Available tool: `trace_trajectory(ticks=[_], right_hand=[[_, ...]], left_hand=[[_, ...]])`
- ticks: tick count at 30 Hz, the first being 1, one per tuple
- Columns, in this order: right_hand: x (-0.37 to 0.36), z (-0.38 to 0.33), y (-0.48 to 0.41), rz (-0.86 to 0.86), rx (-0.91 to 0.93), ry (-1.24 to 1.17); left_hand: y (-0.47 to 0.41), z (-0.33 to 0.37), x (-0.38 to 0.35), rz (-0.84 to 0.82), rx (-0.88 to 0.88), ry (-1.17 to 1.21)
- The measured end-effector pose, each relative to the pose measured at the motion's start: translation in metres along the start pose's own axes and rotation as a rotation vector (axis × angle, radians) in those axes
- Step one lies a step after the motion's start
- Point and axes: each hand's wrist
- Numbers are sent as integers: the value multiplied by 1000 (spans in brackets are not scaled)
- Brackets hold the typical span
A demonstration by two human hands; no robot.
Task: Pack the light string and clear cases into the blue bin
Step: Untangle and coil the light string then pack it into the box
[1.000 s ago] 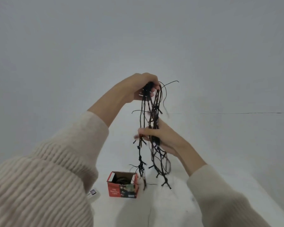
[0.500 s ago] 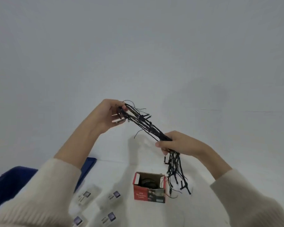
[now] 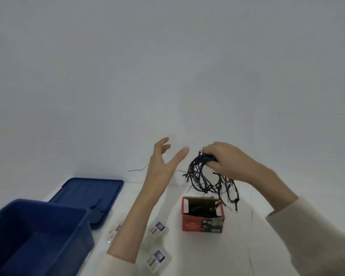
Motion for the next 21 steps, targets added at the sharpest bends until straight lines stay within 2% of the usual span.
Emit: trace_trajectory(ticks=[2,4,7,9,12,17,21], right_hand=[[-6,-6,-4,-63,25,-249],[-12,-11,-10,-136,44,-519],[-30,-20,-16,-233,-13,-897],[-42,-25,-13,-251,-84,-1044],[-60,-23,-15,-239,-225,-1120],[-68,-11,-22,-213,-357,-1031],[-62,2,-24,-156,-421,-1083]], left_hand=[[-4,7,-13,-185,-12,94],[-7,3,-20,-275,10,187],[-8,-20,-25,-255,86,364],[-5,-39,-26,-277,174,485],[-2,-57,-23,-435,240,503],[-8,-65,-22,-611,295,271],[-15,-74,-15,-643,286,113]])
Point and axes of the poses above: each hand's wrist, its own y-axis away from the middle knuckle, its own x-axis out of the back of the hand, z = x × y, and after that the axes turned 14 degrees about -x, right-handed
